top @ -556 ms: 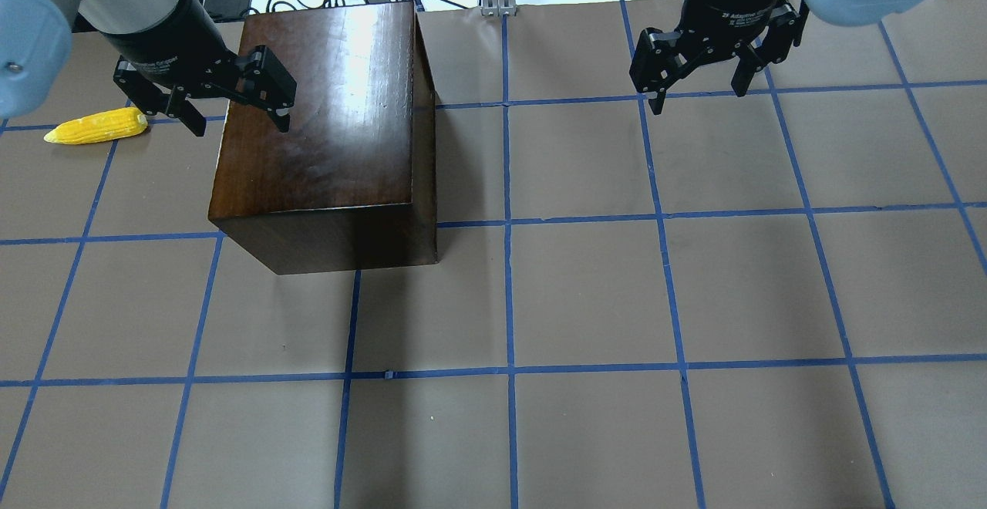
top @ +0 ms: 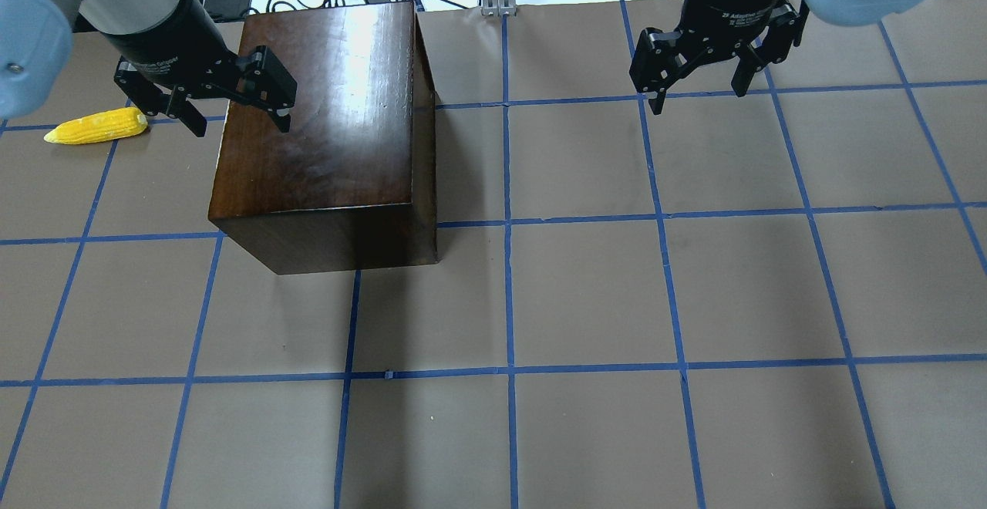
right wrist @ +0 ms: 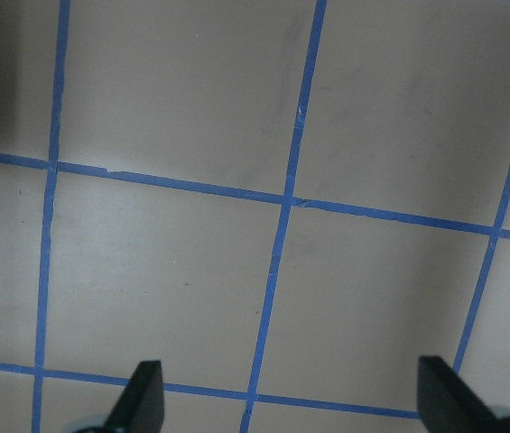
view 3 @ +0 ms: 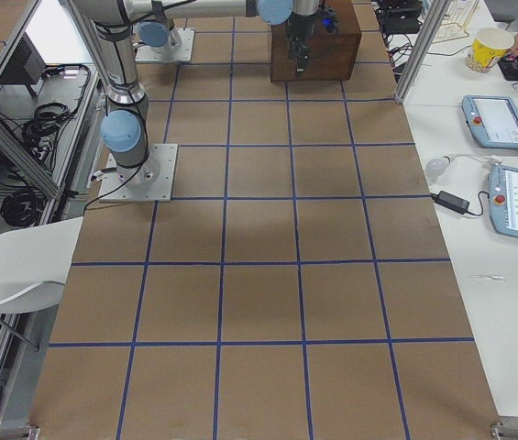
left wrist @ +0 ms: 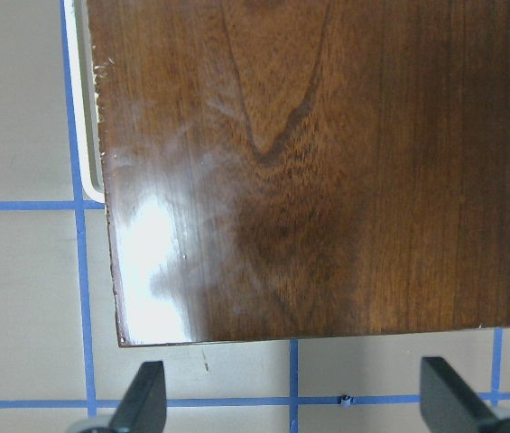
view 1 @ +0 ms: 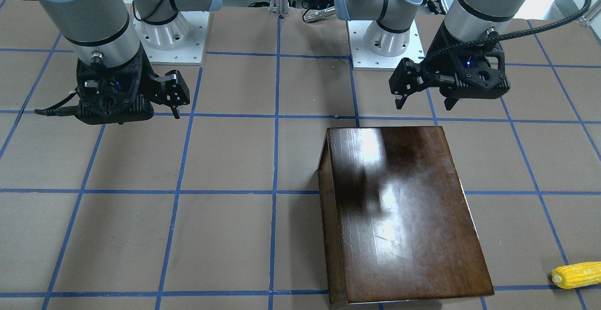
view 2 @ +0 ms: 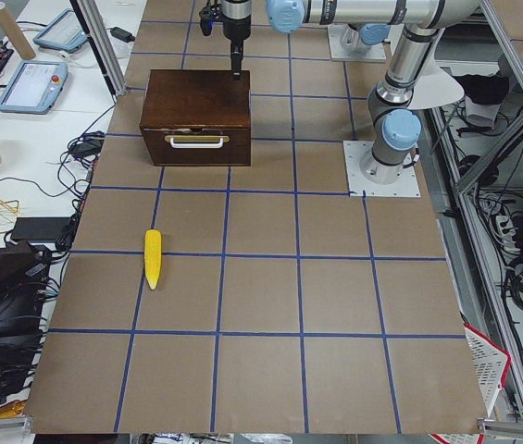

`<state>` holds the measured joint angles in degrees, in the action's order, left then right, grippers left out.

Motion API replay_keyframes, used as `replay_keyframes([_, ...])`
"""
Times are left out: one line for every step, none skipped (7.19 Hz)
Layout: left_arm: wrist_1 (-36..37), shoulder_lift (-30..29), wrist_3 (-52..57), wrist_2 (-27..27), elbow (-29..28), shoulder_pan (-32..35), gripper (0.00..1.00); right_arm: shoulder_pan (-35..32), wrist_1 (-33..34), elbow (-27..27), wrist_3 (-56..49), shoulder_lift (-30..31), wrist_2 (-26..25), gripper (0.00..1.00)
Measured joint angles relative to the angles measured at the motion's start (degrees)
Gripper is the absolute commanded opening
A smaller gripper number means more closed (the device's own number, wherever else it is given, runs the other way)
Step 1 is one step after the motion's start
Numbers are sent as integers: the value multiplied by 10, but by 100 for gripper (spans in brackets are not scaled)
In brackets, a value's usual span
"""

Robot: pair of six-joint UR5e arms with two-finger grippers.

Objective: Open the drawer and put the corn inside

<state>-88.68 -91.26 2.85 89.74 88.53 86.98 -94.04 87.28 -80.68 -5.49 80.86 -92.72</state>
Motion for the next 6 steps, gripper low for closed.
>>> replay_keyframes([0, 1, 0, 0, 2, 0, 100, 0, 0, 0, 0, 0, 0, 100])
replay_keyframes([2, 4, 1, -1, 5, 1, 100, 0, 0, 0, 0, 0, 0, 100])
replay_keyframes([3, 8, 3, -3, 10, 1, 100, 0, 0, 0, 0, 0, 0, 100])
replay_keyframes([4, 12, 4, -4, 16, 1, 100, 0, 0, 0, 0, 0, 0, 100])
replay_keyframes([5, 12, 4, -5, 21, 2, 100, 0, 0, 0, 0, 0, 0, 100])
replay_keyframes([6, 10, 5, -5, 24, 2, 100, 0, 0, 0, 0, 0, 0, 100])
